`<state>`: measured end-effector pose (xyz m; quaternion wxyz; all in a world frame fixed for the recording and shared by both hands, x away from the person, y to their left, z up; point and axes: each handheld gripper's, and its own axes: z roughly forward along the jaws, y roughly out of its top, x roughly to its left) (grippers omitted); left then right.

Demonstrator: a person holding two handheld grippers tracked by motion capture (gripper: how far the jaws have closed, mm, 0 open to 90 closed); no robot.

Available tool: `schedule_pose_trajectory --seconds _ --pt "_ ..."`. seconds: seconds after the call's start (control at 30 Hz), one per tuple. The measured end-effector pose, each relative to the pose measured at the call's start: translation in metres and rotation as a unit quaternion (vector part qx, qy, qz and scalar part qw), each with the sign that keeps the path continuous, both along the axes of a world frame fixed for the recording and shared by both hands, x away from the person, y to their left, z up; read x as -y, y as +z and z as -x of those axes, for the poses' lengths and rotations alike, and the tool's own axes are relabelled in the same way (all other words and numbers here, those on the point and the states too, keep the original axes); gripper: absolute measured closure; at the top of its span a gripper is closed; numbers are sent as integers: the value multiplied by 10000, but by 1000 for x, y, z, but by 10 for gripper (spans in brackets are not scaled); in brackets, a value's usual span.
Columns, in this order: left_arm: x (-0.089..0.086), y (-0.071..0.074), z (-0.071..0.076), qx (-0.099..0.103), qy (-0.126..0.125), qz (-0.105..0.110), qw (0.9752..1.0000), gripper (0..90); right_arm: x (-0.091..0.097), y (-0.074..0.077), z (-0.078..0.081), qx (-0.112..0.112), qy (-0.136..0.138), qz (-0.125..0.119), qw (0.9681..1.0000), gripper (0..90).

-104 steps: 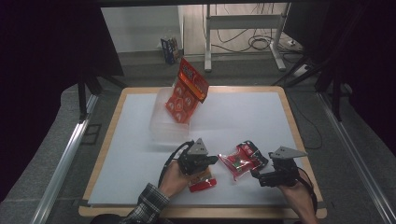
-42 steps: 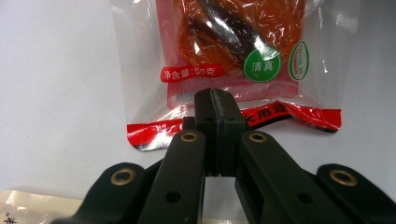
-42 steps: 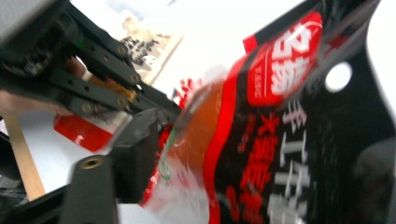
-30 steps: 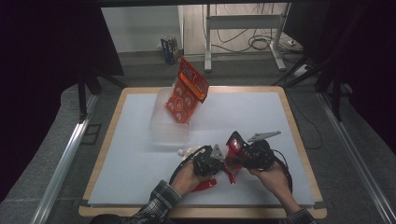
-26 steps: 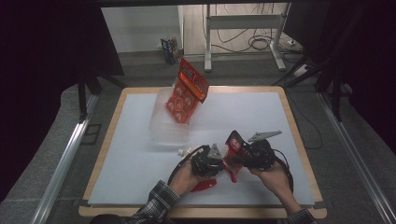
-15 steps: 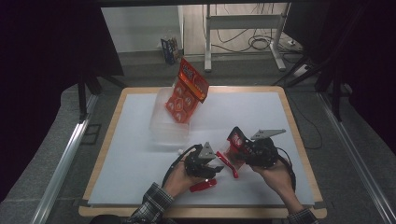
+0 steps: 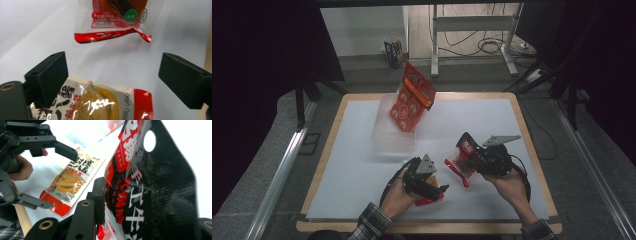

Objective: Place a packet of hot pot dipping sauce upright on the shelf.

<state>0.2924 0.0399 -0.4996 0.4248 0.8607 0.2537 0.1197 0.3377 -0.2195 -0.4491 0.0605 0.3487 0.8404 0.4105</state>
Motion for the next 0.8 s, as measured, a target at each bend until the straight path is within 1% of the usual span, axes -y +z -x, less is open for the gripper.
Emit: schedule_pose_trajectory --seconds 0.17,0.37,0.47,0.6,0.8 --pt "-8 0 5 -45 98 57 9999 31 -1 5 -2 75 11 9 10000 689" --pt "-20 -1 13 -105 221 129 9996 14 -3 13 -5 188 43 4 9998 690" --pt "-26 -2 18 -100 257 129 9995 10 -5 17 -8 245 72 6 9997 691" --pt "-35 -3 25 -43 290 93 9995 4 -8 23 -11 284 123 -8 9995 692" --pt "-48 -7 37 50 355 33 9993 0 -15 31 -20 419 236 -53 9988 693"
